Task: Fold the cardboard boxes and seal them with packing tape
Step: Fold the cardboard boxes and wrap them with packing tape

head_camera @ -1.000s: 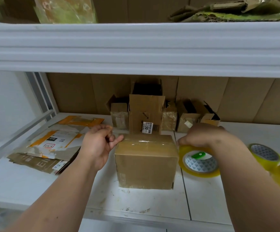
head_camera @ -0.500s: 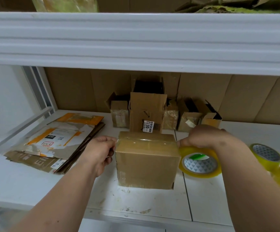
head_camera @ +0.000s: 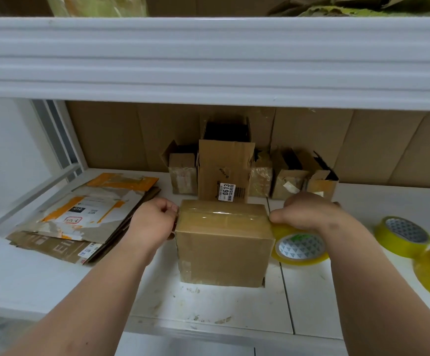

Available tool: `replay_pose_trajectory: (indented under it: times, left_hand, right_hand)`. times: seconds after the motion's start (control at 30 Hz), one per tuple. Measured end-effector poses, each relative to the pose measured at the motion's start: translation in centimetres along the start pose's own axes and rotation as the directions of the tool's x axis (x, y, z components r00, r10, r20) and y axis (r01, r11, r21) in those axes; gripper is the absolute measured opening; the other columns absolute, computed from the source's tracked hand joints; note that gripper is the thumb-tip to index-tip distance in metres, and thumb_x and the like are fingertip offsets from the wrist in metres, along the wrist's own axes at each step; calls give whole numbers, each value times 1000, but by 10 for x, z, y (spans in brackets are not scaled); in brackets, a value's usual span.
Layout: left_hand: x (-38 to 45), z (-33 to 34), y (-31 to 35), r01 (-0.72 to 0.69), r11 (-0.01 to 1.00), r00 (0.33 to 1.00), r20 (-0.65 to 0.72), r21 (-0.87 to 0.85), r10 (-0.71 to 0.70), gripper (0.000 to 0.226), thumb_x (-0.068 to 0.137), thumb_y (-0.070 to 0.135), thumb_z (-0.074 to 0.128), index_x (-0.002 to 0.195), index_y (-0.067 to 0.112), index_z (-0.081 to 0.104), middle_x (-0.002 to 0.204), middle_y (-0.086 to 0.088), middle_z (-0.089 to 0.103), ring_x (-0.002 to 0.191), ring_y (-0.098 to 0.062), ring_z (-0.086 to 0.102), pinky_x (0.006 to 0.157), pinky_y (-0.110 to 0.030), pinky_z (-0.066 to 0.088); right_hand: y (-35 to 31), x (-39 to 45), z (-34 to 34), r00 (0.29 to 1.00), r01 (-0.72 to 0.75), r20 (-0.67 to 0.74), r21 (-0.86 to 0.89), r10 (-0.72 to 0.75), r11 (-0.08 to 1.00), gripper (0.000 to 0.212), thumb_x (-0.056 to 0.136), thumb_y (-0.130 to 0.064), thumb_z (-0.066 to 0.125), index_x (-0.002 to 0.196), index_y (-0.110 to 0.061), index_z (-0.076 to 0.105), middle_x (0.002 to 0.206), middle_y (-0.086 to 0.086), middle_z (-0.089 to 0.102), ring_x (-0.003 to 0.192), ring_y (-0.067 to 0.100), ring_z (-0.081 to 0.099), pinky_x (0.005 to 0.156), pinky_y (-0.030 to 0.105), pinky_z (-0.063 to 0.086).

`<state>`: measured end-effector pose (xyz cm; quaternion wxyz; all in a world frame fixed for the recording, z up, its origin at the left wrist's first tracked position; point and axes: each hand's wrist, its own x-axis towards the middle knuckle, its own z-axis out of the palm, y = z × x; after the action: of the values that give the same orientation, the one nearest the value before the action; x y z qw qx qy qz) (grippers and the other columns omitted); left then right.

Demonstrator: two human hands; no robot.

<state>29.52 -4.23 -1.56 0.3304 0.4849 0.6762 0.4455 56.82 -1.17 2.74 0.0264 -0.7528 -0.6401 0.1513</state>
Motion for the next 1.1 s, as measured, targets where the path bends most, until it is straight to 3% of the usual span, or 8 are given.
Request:
replay_pose_trajectory:
  times: [0.17,0.4,0.53,0.6,0.7,0.87,1.0,1.1]
  left_hand:
    - [-5,1,9,-59,943,995,91,327,31,41,89,60,60,101,21,63,98,1,64,91,-19,62,81,-42,57]
    - [-1,-3,23,-79,926,995,89,368,50,47,97,40,58,138,16,56,128,-4,61,115,-24,55,91,-32,43]
    - [6,-1,36,-168,572,985,153,803,74,51,102,30,39,152,28,32,147,-6,48,133,-29,45,112,-45,33]
    - [0,7,34,-204,393,979,173,897,112,54,101,44,29,152,28,29,152,-3,41,140,-28,35,119,-56,12]
    - [-15,26,26,-260,413,964,211,873,160,104,77,84,-8,158,21,14,165,-1,13,151,-27,7,118,-52,-9]
    - [-9,25,31,-344,449,935,347,825,79,135,46,99,-13,158,24,0,167,2,2,152,-24,0,122,-49,-3]
    - [-4,17,39,-345,412,919,393,843,-35,119,62,97,5,158,26,-6,167,4,-6,153,-20,-7,120,-53,-8]
    - [-11,23,38,-386,390,918,388,836,80,88,85,83,16,157,34,8,166,9,4,152,-21,0,116,-54,5]
  right_hand:
    - [0,-3,0,1000,13,-16,-27,-14,1000,36,79,-59,59,80,-23,64,81,-3,62,71,11,54,52,27,28]
    - [-6,-21,11,993,121,11,18,-121,993,43,80,-61,50,73,-22,66,76,-1,64,75,15,60,61,28,41]
    - [-10,-41,17,986,86,108,311,-125,946,41,73,-57,52,69,-18,64,72,0,64,71,17,63,63,30,46]
    - [-8,-49,16,979,87,141,379,-150,921,31,79,-47,55,65,-19,57,67,0,55,66,17,57,63,31,41]
    - [-5,-57,14,972,85,165,409,-165,909,20,83,-36,58,72,-19,58,74,3,54,69,18,54,64,32,39]
    - [-2,-60,12,958,114,180,473,-222,874,23,85,-27,65,93,-7,70,90,12,65,86,26,63,74,36,46]
    - [10,-61,15,921,132,218,608,-324,783,24,85,-28,74,99,-8,72,91,10,76,89,30,73,87,46,57]
    - [17,-60,24,910,91,219,725,-353,683,26,82,-27,77,98,-8,72,89,11,77,84,29,74,76,39,59]
